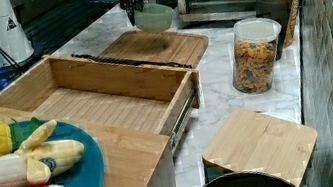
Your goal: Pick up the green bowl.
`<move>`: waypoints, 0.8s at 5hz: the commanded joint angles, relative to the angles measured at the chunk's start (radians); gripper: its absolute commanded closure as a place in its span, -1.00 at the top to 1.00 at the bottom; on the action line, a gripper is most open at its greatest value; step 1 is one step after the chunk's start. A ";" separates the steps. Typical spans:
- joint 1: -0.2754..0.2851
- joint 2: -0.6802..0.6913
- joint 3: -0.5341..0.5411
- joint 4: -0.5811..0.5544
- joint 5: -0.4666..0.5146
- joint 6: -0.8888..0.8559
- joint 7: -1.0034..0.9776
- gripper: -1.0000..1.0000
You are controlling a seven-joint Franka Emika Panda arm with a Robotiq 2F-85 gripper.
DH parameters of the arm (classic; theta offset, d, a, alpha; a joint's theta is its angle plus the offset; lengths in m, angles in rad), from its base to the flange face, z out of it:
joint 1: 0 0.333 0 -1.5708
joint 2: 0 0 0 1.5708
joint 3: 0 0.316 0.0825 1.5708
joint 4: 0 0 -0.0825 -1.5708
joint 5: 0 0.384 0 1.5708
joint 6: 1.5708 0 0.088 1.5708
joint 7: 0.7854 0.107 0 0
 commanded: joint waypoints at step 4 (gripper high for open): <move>-0.083 -0.050 -0.098 0.531 -0.020 -0.451 0.029 -1.00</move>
